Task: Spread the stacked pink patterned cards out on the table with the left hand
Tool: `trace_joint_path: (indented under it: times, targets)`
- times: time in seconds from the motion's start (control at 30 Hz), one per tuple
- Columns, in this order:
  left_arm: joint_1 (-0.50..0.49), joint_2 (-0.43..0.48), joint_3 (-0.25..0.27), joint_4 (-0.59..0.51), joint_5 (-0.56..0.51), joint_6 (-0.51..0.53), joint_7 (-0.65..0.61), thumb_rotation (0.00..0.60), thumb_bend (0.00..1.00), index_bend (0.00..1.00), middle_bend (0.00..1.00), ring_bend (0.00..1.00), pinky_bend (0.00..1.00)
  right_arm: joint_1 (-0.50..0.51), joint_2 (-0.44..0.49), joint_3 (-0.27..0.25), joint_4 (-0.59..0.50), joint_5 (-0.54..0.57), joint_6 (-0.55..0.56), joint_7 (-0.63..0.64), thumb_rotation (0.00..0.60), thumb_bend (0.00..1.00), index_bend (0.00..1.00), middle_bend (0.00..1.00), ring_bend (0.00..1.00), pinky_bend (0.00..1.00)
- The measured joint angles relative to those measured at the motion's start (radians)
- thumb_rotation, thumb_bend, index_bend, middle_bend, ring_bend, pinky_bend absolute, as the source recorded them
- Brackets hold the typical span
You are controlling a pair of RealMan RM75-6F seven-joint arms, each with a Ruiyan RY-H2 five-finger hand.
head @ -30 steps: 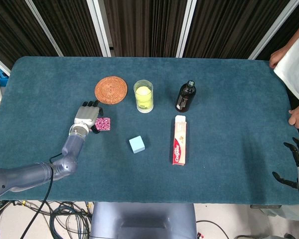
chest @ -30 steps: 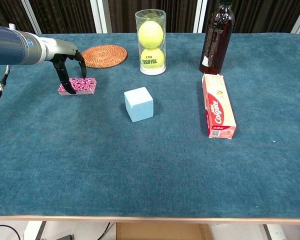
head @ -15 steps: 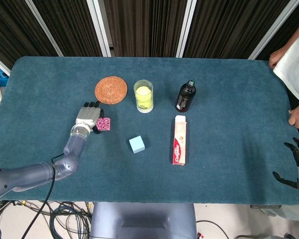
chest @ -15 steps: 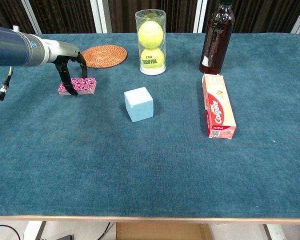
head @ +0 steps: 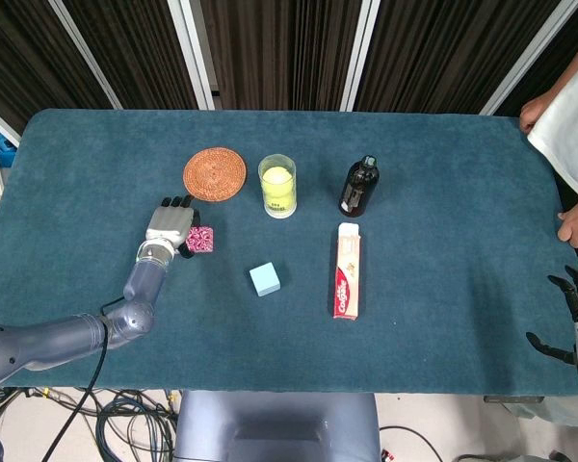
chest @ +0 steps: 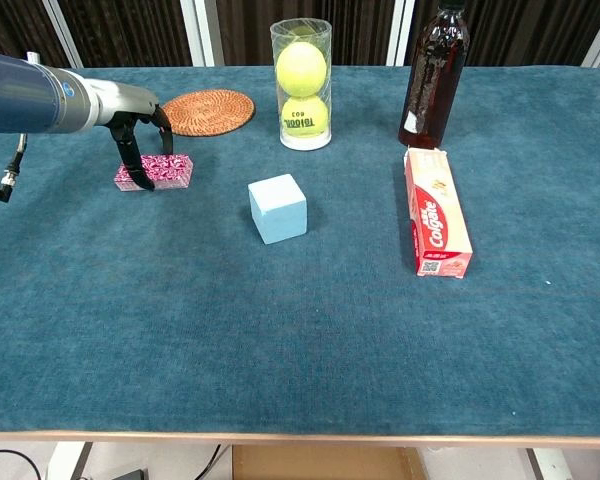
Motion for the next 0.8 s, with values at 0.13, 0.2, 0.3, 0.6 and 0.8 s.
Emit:
trace_joint_path:
  times: [0.13,0.2,0.3,0.6,0.8]
  targets:
    - [0.001,0.000,-0.003,0.001,0.002,0.002,0.003,0.600,0.34,0.52,0.10,0.00,0.00,0.000,0.001,-0.001,-0.001,-0.001,-0.001,0.002,0.600,0.12,0.18,0.06,0.13,0.24]
    - [-0.003,0.006,-0.003,-0.006,-0.002,0.001,0.013,0.600,0.34,0.53,0.10,0.00,0.00,0.000,0.001,0.001,0.000,0.003,-0.002,0.001,0.600,0.12,0.18,0.06,0.13,0.24]
    - [-0.011,0.021,-0.003,-0.026,-0.006,0.011,0.033,0.600,0.34,0.54,0.10,0.00,0.00,0.001,0.000,0.001,-0.001,0.004,-0.003,-0.001,0.600,0.12,0.18,0.06,0.13,0.24]
    - [-0.027,0.057,0.001,-0.078,-0.048,0.026,0.074,0.600,0.36,0.55,0.10,0.00,0.00,0.002,0.002,-0.002,-0.005,0.001,-0.007,-0.004,0.600,0.12,0.18,0.06,0.13,0.24]
    - [-0.036,0.072,0.007,-0.092,-0.082,0.021,0.092,0.600,0.37,0.55,0.10,0.00,0.00,-0.001,0.003,0.001,-0.004,0.004,-0.001,0.000,0.600,0.12,0.18,0.06,0.13,0.24]
